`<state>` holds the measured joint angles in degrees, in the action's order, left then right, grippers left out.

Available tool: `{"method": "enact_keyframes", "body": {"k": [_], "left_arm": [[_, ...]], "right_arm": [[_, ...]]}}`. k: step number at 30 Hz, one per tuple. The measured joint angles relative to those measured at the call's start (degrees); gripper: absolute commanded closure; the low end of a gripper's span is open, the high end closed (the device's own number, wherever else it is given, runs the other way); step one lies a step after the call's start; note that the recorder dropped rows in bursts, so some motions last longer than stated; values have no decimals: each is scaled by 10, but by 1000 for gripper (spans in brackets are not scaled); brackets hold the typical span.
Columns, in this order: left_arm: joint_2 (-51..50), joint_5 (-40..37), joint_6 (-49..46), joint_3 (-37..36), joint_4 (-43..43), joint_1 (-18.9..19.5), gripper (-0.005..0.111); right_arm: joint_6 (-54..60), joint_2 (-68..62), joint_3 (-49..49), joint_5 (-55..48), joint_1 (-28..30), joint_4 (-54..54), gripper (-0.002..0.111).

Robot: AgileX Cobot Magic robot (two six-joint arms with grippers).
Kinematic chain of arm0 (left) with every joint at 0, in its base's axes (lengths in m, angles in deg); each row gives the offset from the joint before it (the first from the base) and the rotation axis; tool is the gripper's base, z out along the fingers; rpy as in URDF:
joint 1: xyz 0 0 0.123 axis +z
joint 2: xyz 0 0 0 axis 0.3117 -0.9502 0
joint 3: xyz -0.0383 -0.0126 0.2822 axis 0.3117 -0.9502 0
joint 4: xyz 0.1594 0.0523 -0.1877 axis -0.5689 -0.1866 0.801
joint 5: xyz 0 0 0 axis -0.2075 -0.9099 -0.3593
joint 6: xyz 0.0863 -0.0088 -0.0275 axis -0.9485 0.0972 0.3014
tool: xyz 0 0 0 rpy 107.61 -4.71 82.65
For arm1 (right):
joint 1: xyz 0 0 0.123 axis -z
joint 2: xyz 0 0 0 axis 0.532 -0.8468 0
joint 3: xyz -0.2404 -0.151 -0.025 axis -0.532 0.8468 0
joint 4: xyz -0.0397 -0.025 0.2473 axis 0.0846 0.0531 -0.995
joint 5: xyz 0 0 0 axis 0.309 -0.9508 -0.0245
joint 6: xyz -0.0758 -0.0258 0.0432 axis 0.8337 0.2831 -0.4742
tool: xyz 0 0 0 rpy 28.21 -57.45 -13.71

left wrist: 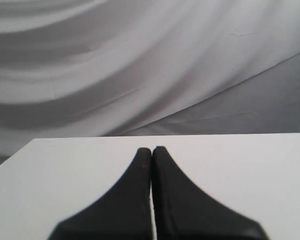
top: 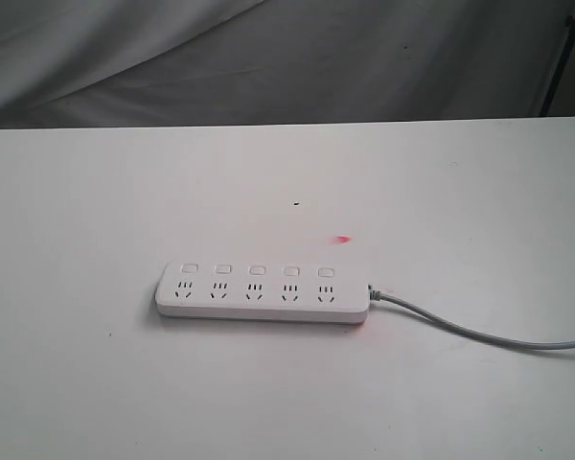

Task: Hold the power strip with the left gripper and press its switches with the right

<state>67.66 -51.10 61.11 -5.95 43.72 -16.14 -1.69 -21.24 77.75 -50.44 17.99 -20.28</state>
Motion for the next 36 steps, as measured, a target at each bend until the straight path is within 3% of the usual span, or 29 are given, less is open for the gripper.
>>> {"method": "enact_keyframes", "body": {"k": [14,36], "left_arm": [[53,-1,5,-94,-15,-42,106],[55,-13,5,-97,-15,-43,106]], "right_arm": [[0,0,0,0,0,0,108],[0,0,0,0,0,0,108]]}}
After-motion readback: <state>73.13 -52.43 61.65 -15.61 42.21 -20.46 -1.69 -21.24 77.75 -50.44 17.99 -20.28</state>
